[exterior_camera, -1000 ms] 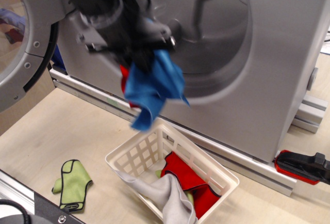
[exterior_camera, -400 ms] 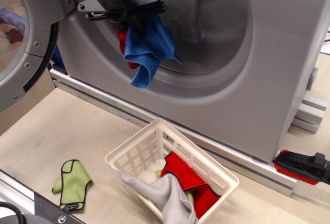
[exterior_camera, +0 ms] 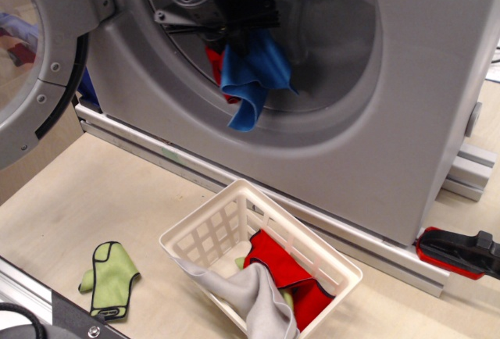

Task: Put clothes in laundry machine

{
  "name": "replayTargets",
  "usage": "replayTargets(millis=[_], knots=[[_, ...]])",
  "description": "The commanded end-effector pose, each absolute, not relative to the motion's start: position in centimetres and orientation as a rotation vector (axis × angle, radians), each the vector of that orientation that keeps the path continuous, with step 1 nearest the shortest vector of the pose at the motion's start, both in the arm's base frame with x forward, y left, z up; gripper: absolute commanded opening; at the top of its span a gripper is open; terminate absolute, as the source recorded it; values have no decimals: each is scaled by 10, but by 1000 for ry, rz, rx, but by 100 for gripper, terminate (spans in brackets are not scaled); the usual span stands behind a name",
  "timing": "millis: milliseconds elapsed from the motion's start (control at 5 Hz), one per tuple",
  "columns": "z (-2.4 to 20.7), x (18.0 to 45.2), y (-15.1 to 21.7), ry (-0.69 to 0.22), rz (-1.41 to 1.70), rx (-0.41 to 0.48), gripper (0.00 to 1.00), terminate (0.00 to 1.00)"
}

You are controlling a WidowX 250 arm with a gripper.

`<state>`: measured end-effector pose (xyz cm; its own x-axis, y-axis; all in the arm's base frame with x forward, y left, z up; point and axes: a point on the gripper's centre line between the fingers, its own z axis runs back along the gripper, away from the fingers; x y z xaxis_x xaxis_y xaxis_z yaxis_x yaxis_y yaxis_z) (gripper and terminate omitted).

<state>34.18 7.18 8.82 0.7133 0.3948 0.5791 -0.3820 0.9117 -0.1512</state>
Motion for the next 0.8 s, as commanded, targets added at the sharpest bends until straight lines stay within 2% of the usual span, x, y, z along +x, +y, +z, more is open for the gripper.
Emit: replayTargets(millis=[0,200,400,600], knots=[[104,383,72,-674,488,-6,0,0],[102,383,76,-637,488,-3,100,0],[100,375,76,-630,494,-34,100,0],[100,364,74,-623,474,-49,100,100]])
